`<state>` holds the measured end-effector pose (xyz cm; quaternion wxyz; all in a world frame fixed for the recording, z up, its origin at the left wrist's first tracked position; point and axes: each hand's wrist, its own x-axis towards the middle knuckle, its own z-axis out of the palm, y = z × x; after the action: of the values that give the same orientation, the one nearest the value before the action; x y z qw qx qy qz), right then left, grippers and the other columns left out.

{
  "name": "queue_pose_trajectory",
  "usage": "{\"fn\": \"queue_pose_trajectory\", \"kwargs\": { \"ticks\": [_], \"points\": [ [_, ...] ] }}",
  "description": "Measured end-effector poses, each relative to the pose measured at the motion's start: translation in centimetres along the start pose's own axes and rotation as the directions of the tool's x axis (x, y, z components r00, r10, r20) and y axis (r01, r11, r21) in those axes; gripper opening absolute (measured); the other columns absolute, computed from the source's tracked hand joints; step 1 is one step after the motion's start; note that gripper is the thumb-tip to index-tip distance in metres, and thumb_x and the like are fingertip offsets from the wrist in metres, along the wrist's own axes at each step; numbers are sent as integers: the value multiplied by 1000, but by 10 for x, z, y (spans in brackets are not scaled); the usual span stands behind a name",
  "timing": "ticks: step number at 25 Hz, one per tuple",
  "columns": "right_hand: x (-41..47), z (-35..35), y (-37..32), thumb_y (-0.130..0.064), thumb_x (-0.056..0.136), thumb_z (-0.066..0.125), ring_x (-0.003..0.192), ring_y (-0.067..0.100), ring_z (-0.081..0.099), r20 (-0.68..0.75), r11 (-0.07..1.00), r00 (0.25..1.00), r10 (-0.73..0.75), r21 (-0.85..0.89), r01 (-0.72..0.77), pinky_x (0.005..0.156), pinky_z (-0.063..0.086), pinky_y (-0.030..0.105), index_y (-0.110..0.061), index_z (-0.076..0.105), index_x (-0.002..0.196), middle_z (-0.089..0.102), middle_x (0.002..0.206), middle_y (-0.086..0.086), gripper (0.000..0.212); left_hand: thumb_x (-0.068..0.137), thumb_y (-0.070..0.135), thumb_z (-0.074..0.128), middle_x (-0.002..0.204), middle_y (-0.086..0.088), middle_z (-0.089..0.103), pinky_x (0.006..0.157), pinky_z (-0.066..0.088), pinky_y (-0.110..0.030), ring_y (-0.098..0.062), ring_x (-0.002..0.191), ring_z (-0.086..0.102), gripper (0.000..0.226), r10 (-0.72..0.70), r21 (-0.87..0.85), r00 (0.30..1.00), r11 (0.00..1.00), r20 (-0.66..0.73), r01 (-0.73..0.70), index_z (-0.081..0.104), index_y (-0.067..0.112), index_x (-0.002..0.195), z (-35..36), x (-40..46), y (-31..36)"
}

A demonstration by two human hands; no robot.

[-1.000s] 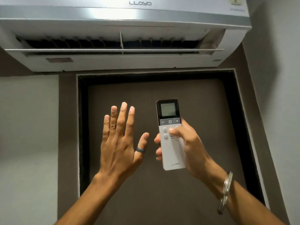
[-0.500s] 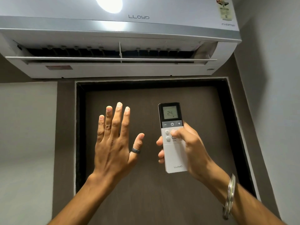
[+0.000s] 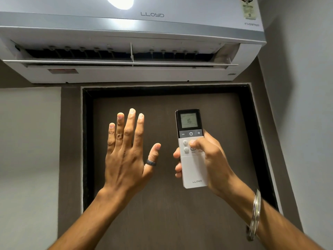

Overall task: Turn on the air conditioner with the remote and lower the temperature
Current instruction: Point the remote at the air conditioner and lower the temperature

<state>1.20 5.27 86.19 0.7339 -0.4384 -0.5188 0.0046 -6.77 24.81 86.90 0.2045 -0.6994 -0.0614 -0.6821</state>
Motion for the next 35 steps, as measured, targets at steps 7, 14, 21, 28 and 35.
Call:
{"fn": "queue_pose_trajectory", "kwargs": {
  "ticks": [7,14,21,28,35],
  "points": [
    [-4,-1,-7,-25,88,50,52,25,70,-7,1000,1000,-29,-4,29,49,63,37,-13,55,110,77,74,8,26,101,58,32,173,-16,14,132,4,-51,-34,161,3,79,12,0,1000,1000,-2,-12,24,9,163,-5,1,6],
    [-9,-5,-13,-24,87,52,52,27,69,-38,999,998,-53,1,53,50,62,40,-14,56,109,76,76,11,24,101,58,34,173,-15,13,132,4,-51,-34,161,3,80,26,-1,1000,1000,-15,-26,23,8,163,-11,6,10],
    [-12,-6,-17,-26,88,51,53,26,70,-21,998,998,-55,-14,55,50,63,38,-12,53,108,77,76,10,24,101,58,35,173,-15,12,132,2,-50,-33,162,1,81,25,-8,1000,1000,-10,-25,22,9,163,-16,7,13],
    [-16,-10,-18,-24,90,50,55,31,69,0,999,999,-44,11,44,56,63,42,-7,55,117,75,79,16,33,100,57,36,173,-15,13,132,2,-50,-33,162,2,80,16,-7,1000,1000,-9,-16,23,8,163,-22,5,17],
    [-23,-15,-21,-26,92,53,54,30,70,-12,999,999,-47,7,47,52,63,41,-8,55,113,76,78,14,27,101,59,33,173,-15,13,132,-2,-45,-32,161,2,80,-14,-28,1000,1000,21,15,25,8,162,-23,-5,27]
  ]
}}
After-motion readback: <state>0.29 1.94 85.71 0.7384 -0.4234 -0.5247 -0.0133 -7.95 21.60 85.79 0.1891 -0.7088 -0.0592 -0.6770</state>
